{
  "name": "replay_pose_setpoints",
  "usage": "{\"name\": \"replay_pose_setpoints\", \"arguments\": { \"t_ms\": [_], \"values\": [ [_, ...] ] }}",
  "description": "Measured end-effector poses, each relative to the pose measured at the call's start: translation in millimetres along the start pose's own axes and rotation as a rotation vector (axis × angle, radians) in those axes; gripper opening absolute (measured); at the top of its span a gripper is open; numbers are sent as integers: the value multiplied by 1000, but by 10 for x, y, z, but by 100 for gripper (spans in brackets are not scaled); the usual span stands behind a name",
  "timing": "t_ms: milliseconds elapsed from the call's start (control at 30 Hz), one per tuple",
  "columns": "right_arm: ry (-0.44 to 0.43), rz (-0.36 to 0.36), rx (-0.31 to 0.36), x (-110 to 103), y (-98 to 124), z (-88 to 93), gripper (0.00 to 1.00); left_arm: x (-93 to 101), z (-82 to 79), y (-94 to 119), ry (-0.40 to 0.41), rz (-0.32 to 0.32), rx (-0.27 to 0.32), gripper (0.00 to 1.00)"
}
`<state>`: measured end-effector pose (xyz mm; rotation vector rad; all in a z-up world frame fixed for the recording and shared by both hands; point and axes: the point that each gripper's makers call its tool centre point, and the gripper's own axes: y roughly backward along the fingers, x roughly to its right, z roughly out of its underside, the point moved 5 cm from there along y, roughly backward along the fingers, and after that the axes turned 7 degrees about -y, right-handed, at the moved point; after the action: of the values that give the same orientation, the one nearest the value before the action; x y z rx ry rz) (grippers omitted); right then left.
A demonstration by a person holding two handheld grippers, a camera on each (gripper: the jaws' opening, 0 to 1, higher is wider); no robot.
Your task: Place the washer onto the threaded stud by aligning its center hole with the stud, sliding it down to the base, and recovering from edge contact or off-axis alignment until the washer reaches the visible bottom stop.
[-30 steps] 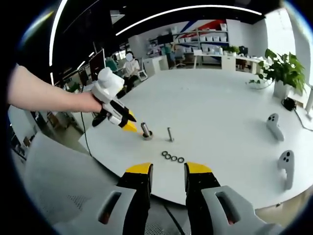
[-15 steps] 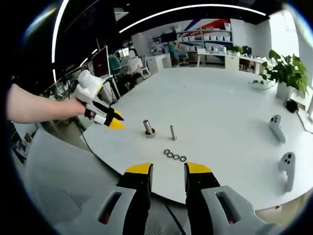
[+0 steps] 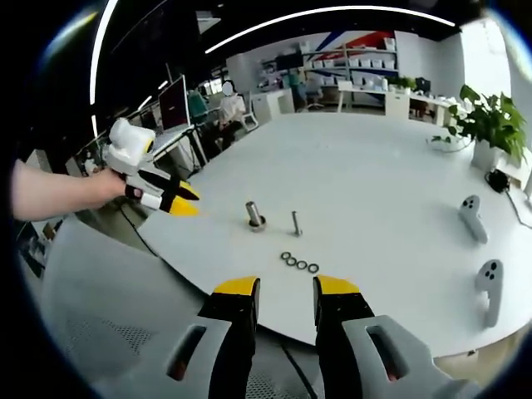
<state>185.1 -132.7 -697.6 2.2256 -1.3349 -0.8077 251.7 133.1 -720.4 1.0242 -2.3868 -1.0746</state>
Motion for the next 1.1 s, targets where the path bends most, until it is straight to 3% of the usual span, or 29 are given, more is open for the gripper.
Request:
{"name": "replay_pose_setpoints", "arguments": {
  "t_ms": [800, 1100],
  "values": [
    [-7, -1, 1, -2, 2, 1, 28, 61, 361, 530, 54, 22, 29, 30],
    [-10, 2, 0, 9, 2, 4, 28, 118, 393, 725, 53, 24, 40, 30]
  ]
}}
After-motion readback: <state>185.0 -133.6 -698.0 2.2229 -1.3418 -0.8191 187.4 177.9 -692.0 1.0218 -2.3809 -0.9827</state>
